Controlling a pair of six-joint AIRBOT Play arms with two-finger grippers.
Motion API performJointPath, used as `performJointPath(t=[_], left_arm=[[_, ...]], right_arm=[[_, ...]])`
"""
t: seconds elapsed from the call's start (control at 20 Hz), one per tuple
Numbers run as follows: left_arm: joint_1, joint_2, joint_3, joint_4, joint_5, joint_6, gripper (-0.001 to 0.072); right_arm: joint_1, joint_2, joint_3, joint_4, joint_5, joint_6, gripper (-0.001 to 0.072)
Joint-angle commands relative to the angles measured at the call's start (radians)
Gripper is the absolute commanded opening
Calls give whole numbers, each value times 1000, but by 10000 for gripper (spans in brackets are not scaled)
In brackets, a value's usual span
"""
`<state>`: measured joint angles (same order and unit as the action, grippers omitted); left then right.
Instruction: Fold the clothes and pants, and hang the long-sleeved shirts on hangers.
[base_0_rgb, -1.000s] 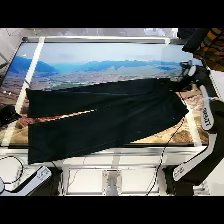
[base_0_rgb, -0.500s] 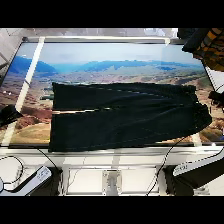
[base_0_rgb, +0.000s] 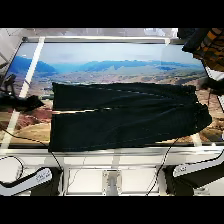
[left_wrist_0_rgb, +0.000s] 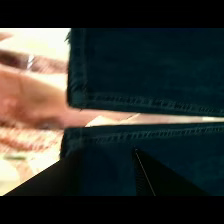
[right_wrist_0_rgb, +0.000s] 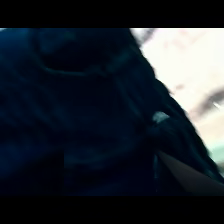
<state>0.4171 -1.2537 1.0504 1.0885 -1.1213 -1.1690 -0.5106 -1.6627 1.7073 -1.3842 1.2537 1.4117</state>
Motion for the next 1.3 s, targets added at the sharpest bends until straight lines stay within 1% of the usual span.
performJointPath(t=[0.0,0.05,0.1,0.2,0.25,0.3,0.35,0.45,0.7,0.75,0.9,0.95,1.05,1.1,1.15,1.2,1.25], left_arm=[[-92,-61,0,10,119,-60,368],[-95,-84,0,38,115,-109,368],[-94,-105,0,56,100,-138,368],[-93,-131,0,68,62,-141,368],[-93,-136,0,79,56,-142,367],[-95,-138,0,94,55,-142,367],[-96,-138,0,105,55,-142,366],[-95,-139,0,127,55,-156,366],[-106,-140,-1,146,50,-156,366],[-113,-141,-1,150,47,-156,366],[-134,-176,-1,168,8,-167,355],[-143,-196,-1,169,-2,-172,338],[-163,-231,-1,169,-5,-179,217],[-175,-243,-1,169,-5,-179,194],[-184,-251,-1,170,-5,-178,114],[-193,-258,-1,180,-5,-180,67],[-202,-264,-1,218,-5,-206,33]], right_arm=[[125,-19,0,45,-186,-9,568],[161,-43,0,-9,-221,27,565],[189,-70,1,-64,-238,61,565],[213,-127,1,-153,-248,133,565],[212,-154,1,-168,-247,159,565],[209,-177,1,-167,-244,170,563],[205,-196,1,-167,-240,170,544],[212,-231,1,-155,-241,169,540],[249,-272,1,-153,-312,168,534],[257,-280,1,-153,-314,171,524],[270,-299,1,-145,-311,171,176],[271,-299,2,-141,-313,171,22],[269,-299,24,-142,-311,171,17],[267,-298,48,-144,-311,177,16],[261,-299,77,-164,-312,201,16],[259,-298,109,-172,-313,224,16],[252,-299,145,-174,-316,246,16]])
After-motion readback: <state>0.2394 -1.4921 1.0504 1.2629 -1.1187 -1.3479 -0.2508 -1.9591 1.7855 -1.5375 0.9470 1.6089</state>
